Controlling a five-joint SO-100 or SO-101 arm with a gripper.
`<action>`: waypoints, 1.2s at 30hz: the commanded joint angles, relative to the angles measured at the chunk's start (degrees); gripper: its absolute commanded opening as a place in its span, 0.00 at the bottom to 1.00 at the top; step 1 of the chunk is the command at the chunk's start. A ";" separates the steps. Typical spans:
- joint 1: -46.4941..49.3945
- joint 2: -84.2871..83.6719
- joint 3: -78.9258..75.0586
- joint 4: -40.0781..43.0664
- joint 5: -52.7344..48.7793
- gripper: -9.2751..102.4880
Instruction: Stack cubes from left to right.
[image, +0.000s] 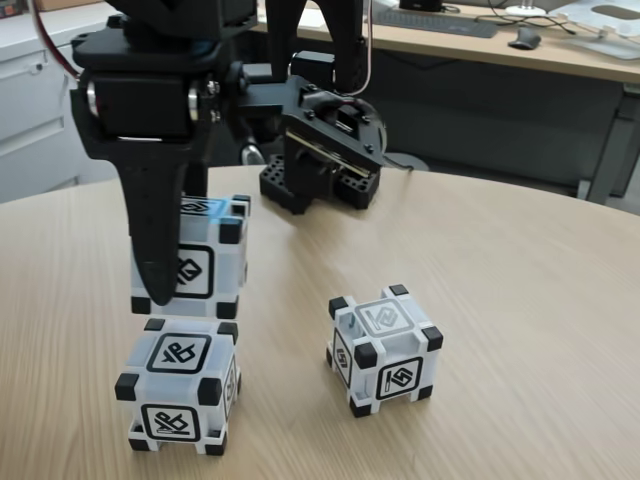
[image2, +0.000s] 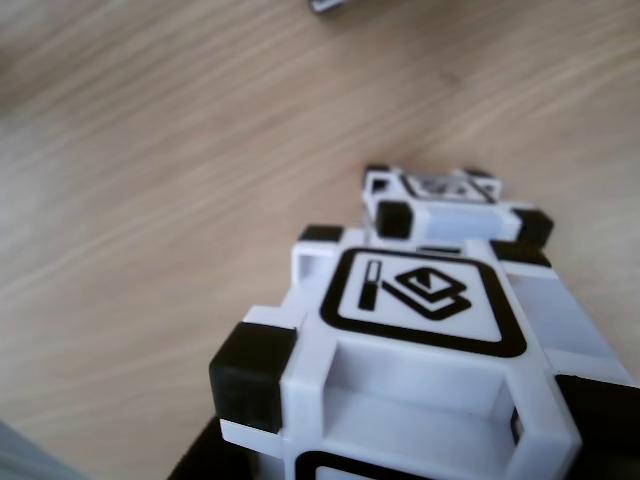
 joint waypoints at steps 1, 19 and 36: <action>0.09 2.37 -1.49 -0.44 -0.53 0.08; 0.00 0.26 -1.49 -7.82 -1.93 0.08; -0.26 -2.29 -1.49 -7.82 -2.02 0.36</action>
